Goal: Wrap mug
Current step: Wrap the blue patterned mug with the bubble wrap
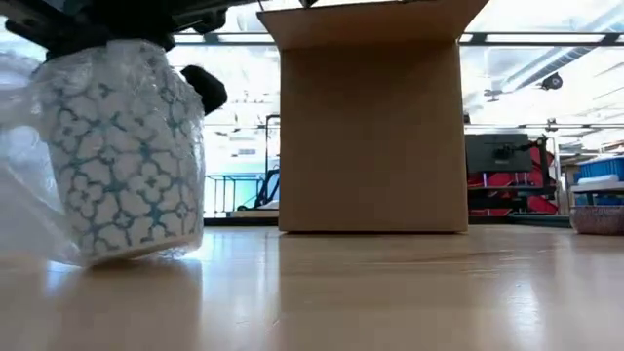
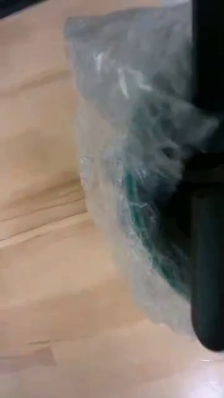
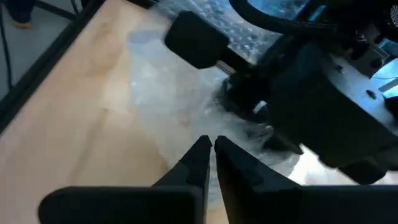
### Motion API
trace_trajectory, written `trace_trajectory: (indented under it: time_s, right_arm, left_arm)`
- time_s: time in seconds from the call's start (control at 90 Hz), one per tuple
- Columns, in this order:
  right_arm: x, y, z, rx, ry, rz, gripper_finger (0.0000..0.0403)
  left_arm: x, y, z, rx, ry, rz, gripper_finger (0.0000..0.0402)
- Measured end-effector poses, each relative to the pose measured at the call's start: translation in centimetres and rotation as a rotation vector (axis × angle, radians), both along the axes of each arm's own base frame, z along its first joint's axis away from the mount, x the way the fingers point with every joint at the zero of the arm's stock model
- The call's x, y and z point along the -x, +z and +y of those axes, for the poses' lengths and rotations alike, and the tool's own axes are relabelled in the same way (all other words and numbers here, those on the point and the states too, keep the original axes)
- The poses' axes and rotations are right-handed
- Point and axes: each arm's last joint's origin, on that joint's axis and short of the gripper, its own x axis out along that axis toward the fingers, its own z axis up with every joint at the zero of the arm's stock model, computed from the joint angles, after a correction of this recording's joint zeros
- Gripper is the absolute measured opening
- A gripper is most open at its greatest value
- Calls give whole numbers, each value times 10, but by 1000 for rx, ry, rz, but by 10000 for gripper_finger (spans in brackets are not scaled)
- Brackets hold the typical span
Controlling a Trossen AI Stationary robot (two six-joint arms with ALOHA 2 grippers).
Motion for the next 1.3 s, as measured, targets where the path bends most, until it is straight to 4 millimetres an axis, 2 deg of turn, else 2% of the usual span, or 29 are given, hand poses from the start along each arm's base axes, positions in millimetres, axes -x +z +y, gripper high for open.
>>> trace_trajectory:
  time_s: [0.111,0.222,0.344,0.467,0.667,0.822,0.956,1.1,1.3]
  right_arm:
    - [-6,-4,-5,7,-5,-14,52]
    - [-14,-24,-9,11,-17,-4,78]
    - [-19,-38,-8,18,-25,-19,93]
    - [-22,-44,-8,13,-40,-43,95]
    - [-14,-36,-4,113,-50,-14,76]
    - [-5,-17,5,101,-31,-31,56]
    - [-3,-15,7,96,-7,-25,51]
    - [-3,-15,9,64,37,-14,69]
    - [-7,-31,15,77,72,-18,112]
  left_arm:
    - [-2,12,-2,5,-11,17,8]
    - [-4,19,-3,-17,-12,60,8]
    - [-9,15,-5,-32,-15,97,9]
    - [-15,2,-9,-58,-33,141,9]
    - [-21,-12,-12,-89,-38,203,9]
    - [-22,-11,-12,-87,-51,181,9]
    - [-22,-10,-13,-86,-62,169,9]
    - [-18,-2,-13,-84,-75,154,9]
    - [-19,6,-18,-75,-131,63,2]
